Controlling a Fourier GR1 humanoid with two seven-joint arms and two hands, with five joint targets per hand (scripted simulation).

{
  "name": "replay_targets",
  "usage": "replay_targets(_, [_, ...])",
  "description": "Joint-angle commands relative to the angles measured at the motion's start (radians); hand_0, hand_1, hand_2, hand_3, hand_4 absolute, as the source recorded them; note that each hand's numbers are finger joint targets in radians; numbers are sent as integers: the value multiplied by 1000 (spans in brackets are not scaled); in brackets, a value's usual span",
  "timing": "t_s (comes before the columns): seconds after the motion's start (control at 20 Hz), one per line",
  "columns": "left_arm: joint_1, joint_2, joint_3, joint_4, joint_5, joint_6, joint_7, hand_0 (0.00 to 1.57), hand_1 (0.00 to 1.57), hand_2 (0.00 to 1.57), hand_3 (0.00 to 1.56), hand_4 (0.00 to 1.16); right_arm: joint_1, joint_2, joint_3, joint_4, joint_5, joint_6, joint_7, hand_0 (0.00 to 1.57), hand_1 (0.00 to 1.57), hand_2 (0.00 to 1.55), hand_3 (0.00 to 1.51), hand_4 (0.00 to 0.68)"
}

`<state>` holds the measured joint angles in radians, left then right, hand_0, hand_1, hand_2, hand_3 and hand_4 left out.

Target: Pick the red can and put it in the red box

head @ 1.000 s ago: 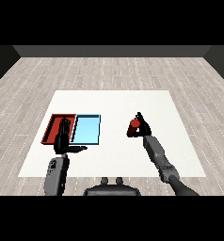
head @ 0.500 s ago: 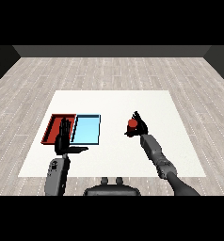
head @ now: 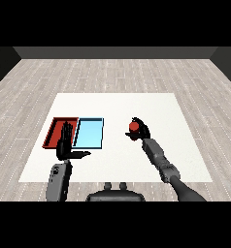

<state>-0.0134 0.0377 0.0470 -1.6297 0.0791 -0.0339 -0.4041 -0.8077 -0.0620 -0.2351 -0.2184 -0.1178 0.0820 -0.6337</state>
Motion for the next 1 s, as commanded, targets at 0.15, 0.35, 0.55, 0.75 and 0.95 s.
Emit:
replay_targets(0.15, [-19,-25,-18,15,-24,34,8,0,0,0,0,0,-19,1,5,26,25,-102,10,1472,1472,1456,1404,600])
replay_targets(0.35, [-22,-13,2,52,-15,17,-30,0,0,0,0,0,2,17,21,-6,43,-125,-39,1451,1451,1441,1396,594])
replay_targets(0.55, [5,47,30,-37,53,-47,48,0,0,0,0,0,-48,32,42,-56,56,-163,40,1438,1438,1434,1373,599])
replay_targets(0.75, [78,-13,-46,-59,2,-26,-11,0,0,0,0,0,-21,-3,59,-101,71,-118,-10,1434,1434,1434,1367,623])
replay_targets(0.95, [2,-31,-64,53,-33,-7,-24,0,0,0,0,0,24,-44,85,-296,60,-91,75,1422,1422,1428,1372,621])
